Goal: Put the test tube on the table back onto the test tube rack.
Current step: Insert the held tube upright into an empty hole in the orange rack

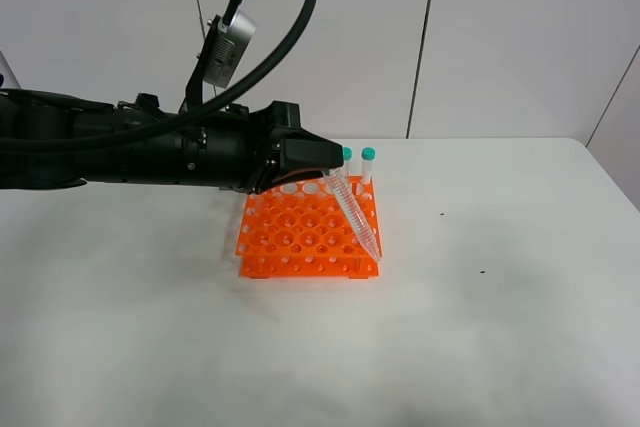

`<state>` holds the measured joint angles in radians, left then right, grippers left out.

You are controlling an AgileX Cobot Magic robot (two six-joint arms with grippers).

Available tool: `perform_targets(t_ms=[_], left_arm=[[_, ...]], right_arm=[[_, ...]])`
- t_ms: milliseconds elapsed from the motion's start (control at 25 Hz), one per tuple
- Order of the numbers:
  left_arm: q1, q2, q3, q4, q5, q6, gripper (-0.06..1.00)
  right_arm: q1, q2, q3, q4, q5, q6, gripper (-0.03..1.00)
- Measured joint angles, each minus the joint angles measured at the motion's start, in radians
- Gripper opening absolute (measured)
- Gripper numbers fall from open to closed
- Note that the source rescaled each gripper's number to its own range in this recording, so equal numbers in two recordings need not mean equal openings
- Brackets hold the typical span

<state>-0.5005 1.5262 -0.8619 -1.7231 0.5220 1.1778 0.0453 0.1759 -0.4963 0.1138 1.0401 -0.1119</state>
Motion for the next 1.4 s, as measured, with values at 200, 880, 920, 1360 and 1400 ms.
perform_targets(t_ms=[200,880,920,1360,1400], left_arm=[[0.0,0.0,0.0,0.0,0.0,0.0,0.01],[0.0,-0.111,0.0,0.001,0.003,-0.035,0.01],[0.0,-0.13,0.0,0.001,0.004,-0.043,0.01],[0.0,-0.237,0.0,0.069,-0.047,-0.049,0.01],[0.0,-0.237,0.0,0.069,-0.061,-0.049,0.01]], right_arm=[[0.0,-0.122,0.0,-0.005,0.0,0.004,0.92],[0.0,-0.18,0.005,-0.021,0.0,0.026,0.92],[0.0,-0.18,0.005,-0.021,0.0,0.026,0.92],[0.0,-0.18,0.005,-0.021,0.0,0.026,0.92],[0.0,-0.18,0.005,-0.021,0.0,0.026,0.92]])
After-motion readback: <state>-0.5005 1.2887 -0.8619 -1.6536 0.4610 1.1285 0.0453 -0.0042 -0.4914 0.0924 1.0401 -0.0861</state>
